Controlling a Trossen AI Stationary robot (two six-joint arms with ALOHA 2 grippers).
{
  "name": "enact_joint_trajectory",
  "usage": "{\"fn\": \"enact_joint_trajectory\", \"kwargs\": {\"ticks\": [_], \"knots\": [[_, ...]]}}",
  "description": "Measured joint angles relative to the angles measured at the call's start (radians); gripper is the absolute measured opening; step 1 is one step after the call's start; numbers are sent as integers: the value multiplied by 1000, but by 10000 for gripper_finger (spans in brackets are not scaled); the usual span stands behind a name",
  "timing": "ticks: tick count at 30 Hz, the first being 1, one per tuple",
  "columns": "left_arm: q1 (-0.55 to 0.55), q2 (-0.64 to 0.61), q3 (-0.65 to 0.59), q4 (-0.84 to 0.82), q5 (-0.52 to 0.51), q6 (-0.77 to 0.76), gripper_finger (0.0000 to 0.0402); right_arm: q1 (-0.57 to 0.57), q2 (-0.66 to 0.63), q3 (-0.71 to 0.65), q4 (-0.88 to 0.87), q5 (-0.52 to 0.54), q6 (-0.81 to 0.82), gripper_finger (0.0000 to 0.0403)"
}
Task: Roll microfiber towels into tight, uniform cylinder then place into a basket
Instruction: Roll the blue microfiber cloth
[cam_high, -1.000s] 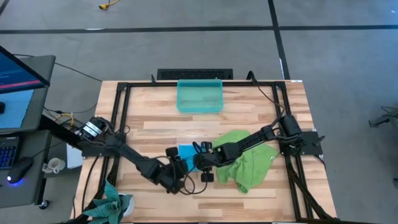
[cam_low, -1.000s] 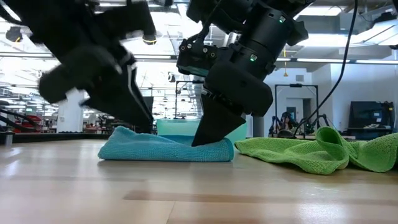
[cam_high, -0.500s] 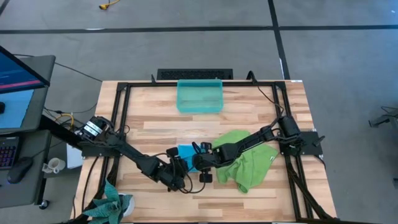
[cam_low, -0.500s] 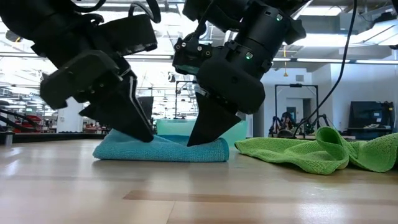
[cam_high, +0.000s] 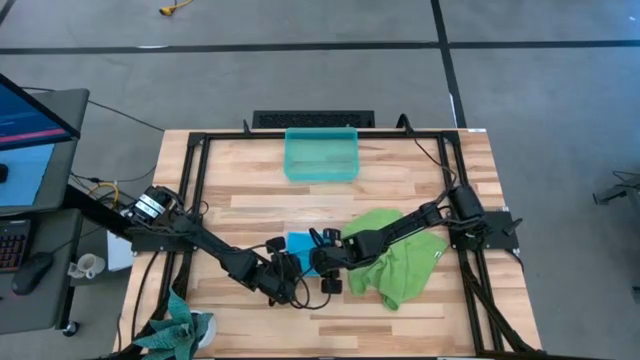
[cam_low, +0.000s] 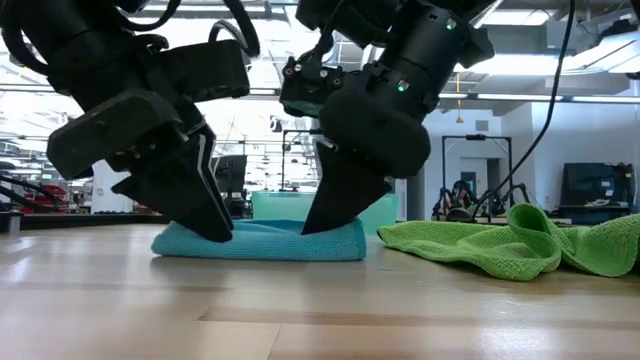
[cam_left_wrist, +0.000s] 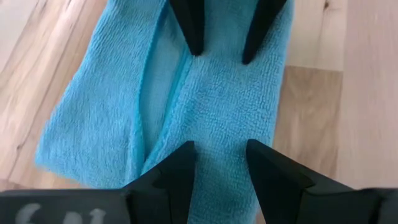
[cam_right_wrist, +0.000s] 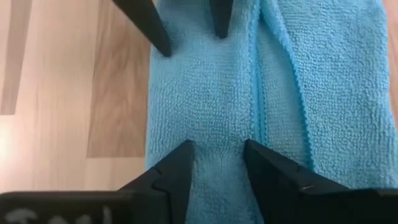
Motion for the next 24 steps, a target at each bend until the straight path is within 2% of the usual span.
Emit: {"fn": "enact_joint_trajectory", "kwargs": {"ticks": [8, 15, 24], "knots": [[0, 0, 0, -16, 0, -7, 142, 24, -102, -5, -34, 53, -38, 164], [0, 0, 0, -25, 0, -22, 142, 103, -206, -15, -123, 219, -118, 153], [12, 0, 0, -23, 18, -30, 142, 216, -211, -106, -121, 299, -247, 154]]}}
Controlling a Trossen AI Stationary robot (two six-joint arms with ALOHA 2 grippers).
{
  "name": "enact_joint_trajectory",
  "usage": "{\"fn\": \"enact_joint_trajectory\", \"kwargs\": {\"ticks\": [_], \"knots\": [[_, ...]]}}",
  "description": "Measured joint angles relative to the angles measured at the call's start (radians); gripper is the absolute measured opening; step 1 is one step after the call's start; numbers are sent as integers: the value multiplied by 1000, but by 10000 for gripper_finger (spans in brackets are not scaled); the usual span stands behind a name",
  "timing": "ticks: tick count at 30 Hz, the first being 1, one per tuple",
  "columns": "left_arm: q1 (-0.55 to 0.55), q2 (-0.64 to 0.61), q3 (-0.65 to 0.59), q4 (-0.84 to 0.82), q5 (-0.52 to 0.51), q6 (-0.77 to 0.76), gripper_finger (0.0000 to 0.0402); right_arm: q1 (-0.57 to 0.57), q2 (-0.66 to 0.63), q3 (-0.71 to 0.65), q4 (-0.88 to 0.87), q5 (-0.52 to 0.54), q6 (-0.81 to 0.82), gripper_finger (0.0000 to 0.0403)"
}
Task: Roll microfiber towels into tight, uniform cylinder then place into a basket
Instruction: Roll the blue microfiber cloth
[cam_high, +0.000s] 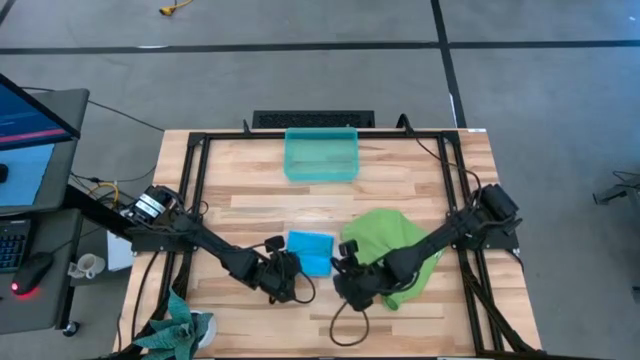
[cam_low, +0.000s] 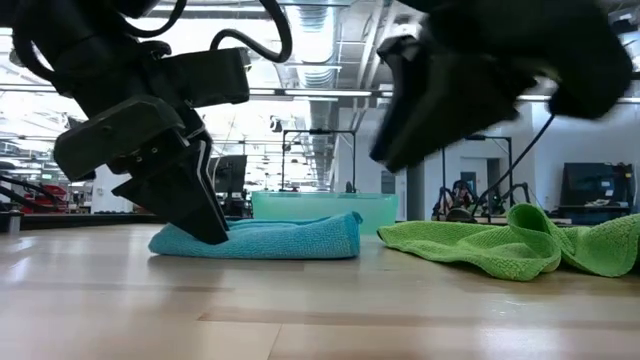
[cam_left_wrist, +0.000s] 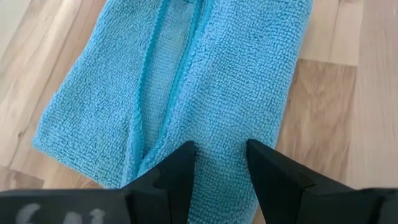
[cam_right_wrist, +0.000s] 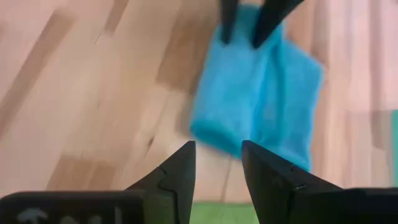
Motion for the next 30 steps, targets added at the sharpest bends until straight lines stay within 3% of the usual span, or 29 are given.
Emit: {"fn": "enact_joint_trajectory", "kwargs": {"ticks": [6, 13, 21, 26, 30], "knots": [[19, 0, 0, 2, 19, -16, 142, -12, 1, -11, 34, -14, -16, 153], [27, 0, 0, 1, 19, -59, 142, -47, 1, -11, 55, -135, -111, 173], [27, 0, 0, 1, 19, -107, 142, -48, 1, -11, 128, -136, -248, 216], [27, 0, 0, 1, 19, -107, 142, -55, 77, -11, 166, -132, -319, 224], [27, 0, 0, 2, 20, -107, 142, -60, 142, -7, 178, -63, -356, 224]]}}
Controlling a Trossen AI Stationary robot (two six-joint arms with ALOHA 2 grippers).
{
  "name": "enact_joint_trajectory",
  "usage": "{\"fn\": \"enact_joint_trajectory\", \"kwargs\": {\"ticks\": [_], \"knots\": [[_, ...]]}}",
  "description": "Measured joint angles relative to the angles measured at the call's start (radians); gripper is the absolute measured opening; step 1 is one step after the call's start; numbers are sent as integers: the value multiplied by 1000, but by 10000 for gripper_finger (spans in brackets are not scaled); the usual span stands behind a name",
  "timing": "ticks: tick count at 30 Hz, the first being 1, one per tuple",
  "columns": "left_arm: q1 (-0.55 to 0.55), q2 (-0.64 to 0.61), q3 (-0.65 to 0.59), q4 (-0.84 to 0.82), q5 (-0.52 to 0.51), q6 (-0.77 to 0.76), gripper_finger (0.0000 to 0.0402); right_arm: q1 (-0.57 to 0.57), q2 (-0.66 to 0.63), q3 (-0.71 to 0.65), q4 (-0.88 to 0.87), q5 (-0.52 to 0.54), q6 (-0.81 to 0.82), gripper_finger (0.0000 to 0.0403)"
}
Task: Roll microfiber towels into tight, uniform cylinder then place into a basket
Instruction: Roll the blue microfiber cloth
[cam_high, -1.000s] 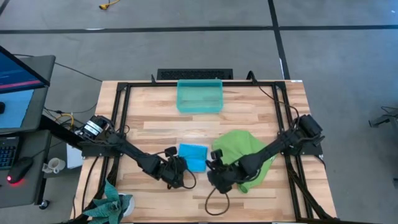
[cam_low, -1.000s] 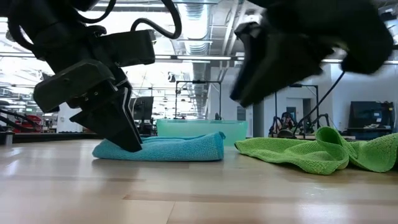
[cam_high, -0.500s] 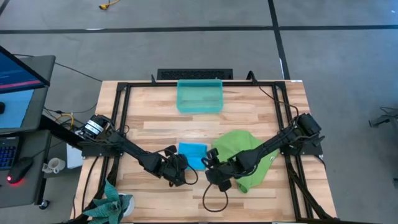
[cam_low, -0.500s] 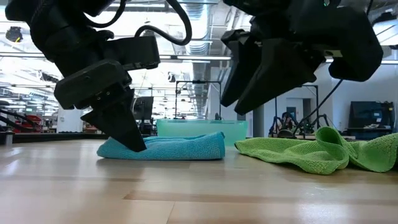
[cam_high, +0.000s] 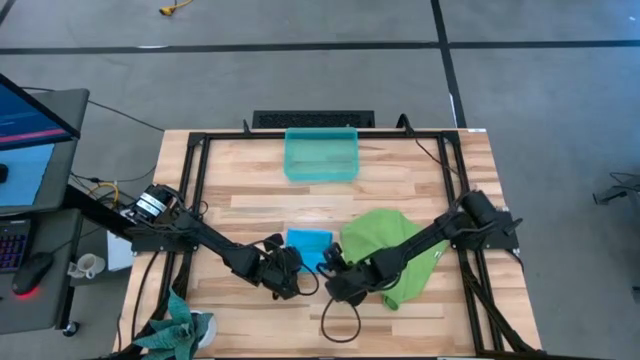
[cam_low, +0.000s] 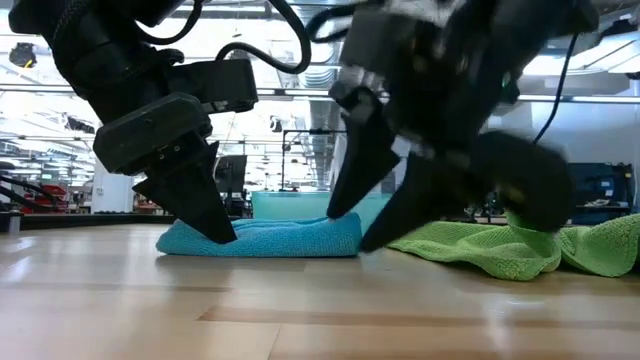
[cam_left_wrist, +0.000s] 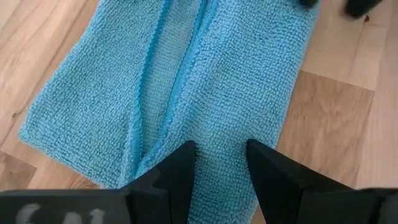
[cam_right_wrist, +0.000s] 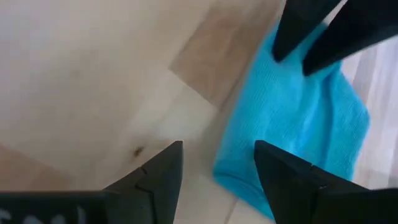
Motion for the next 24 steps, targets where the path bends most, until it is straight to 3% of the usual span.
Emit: {"fn": "enact_joint_trajectory", "kwargs": {"ticks": [7, 17, 24], "knots": [[0, 0, 0, 3, 7, 0, 142, -28, 9, 6, -4, 61, 76, 221], [-2, 0, 0, 3, 6, 63, 142, -89, 45, 10, -2, -13, 227, 221], [-21, 0, 3, -12, -61, 141, 142, -100, 61, 12, -10, -50, 279, 211]]}}
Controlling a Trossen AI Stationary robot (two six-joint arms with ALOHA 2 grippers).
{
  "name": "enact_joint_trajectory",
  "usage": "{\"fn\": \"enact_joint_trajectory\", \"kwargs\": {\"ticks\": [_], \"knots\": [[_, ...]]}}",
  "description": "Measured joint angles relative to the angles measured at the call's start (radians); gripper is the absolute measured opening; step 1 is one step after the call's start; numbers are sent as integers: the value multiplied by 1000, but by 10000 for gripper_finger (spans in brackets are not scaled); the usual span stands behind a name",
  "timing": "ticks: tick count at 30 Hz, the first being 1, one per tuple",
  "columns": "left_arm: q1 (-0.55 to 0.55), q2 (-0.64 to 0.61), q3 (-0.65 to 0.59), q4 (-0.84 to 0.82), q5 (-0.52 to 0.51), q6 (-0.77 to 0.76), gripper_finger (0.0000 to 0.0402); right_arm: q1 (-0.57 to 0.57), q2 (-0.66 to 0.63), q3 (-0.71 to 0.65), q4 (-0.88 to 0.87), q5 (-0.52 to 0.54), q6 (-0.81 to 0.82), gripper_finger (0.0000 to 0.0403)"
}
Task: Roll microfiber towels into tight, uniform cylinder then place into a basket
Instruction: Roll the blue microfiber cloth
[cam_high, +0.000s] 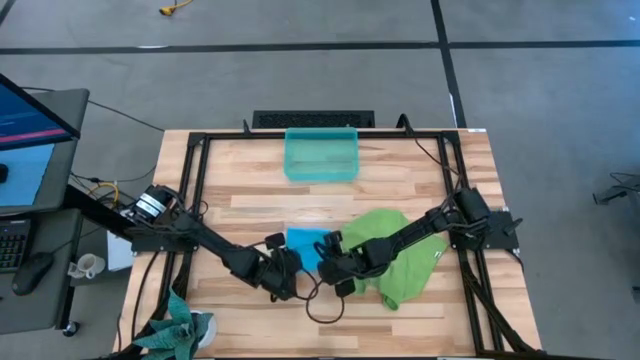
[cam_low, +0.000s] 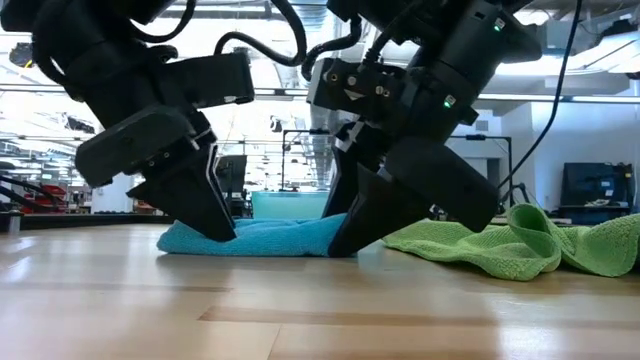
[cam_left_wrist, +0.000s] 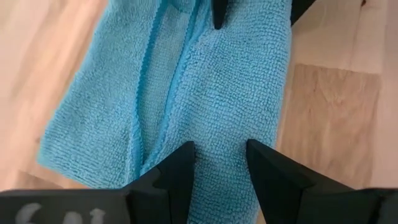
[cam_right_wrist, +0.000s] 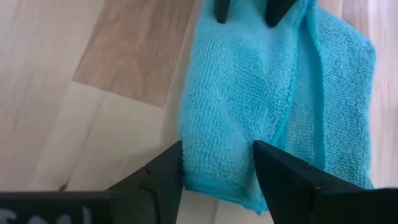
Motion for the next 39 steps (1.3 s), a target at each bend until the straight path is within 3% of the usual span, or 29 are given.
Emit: {"fn": "enact_joint_trajectory", "kwargs": {"ticks": [4, 11, 14, 20, 26, 29, 35, 39], "knots": [[-30, 0, 50, -99, -64, 22, 142, 0, 0, -2, 2, -17, 2, 183], [-120, 0, 218, -477, -148, -5, 142, 0, 2, -3, 3, -27, 2, 144], [-179, 0, 263, -556, -165, 30, 142, 0, 2, -4, 7, -28, 2, 137], [-274, 0, 203, -469, -264, 45, 142, 1, 2, -5, 10, -29, 2, 133], [-258, 0, 75, -269, -315, 79, 142, 1, 2, -5, 10, -29, 9, 134], [-215, 0, 32, -182, -271, 120, 142, 1, 2, -5, 11, -29, 9, 132], [-137, 0, -24, -58, -71, 177, 142, 1, 2, -6, 13, -29, 9, 134], [-108, -1, -40, -46, -72, 179, 142, 1, 2, -6, 14, -28, 9, 132]]}}
